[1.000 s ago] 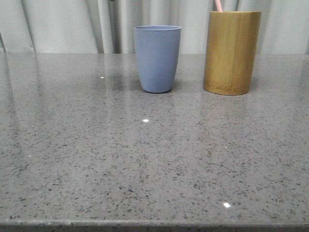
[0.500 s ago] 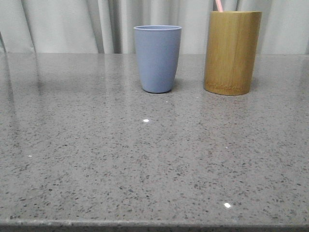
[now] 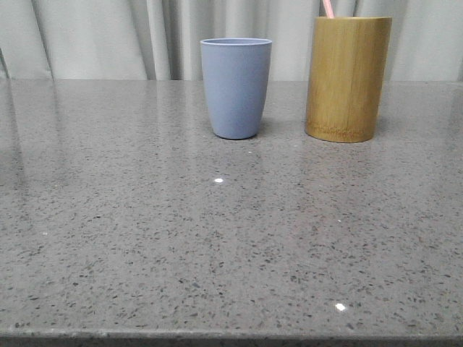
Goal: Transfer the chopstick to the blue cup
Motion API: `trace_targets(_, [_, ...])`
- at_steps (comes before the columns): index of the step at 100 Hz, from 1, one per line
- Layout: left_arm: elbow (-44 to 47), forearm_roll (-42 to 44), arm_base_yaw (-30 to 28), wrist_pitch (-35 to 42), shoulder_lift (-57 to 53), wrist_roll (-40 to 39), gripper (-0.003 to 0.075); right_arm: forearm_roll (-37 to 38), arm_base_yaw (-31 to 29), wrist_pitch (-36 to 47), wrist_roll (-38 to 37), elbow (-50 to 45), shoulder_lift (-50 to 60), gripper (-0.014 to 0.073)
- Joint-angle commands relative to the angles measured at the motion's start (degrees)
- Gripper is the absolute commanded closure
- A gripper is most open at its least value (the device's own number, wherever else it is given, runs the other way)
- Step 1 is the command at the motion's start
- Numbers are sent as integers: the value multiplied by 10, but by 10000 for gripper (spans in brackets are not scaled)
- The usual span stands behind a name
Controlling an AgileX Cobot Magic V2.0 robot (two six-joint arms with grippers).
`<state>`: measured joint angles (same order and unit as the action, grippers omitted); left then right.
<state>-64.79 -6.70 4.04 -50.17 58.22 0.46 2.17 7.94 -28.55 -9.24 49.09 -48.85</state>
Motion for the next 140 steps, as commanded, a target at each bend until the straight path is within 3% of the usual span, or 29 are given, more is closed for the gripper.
trace_targets(1, [24,-1,-7,61,-49,-5,356,7,18,34,3,47,-29,261])
trace_targets(31, [104,-1,-7,97,-131,-5,356,7,78,14,3,187,-163,261])
trace_targets(50, [106,-1,-7,93,-134,-5,356,7,115,8,3,277,-248,261])
trace_targets(78, [106,-1,-7,92,-134,-5,356,7,121,-23,3,385,-350,261])
trace_targets(140, [106,4,-7,95,-134,-5,356,7,122,-21,3,476,-471,261])
